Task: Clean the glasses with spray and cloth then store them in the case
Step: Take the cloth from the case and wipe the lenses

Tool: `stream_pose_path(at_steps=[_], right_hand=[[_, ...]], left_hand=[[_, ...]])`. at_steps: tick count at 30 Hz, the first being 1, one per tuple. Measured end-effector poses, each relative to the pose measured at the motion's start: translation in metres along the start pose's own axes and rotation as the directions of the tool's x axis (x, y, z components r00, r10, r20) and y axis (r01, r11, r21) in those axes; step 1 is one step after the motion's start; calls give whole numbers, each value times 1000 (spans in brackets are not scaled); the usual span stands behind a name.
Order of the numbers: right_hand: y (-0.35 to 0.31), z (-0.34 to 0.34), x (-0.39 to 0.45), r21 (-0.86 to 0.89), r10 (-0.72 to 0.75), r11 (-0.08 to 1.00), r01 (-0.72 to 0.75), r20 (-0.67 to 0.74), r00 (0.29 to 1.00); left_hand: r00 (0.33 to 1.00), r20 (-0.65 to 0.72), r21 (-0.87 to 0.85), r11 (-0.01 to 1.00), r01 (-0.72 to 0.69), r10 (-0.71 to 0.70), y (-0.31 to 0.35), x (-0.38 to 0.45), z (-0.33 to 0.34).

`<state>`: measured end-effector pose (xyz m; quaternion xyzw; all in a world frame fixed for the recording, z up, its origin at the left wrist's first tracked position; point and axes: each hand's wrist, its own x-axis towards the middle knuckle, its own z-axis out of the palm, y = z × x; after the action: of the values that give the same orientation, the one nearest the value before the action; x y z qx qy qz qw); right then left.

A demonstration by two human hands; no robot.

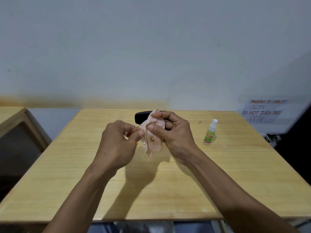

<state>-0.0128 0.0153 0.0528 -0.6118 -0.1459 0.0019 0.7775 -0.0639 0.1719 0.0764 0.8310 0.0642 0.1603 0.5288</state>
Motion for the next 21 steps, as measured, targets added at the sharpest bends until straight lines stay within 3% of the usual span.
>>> stream_pose_path(at_steps=[13, 21], right_hand=[[-4, 5, 0, 205, 91, 976, -72, -81, 993], [-6, 6, 3, 145, 45, 989, -31, -96, 994]], left_hand=[[999, 32, 9, 1000, 12, -12, 7, -5, -3], [999, 42, 43, 999, 16, -18, 7, -7, -7]])
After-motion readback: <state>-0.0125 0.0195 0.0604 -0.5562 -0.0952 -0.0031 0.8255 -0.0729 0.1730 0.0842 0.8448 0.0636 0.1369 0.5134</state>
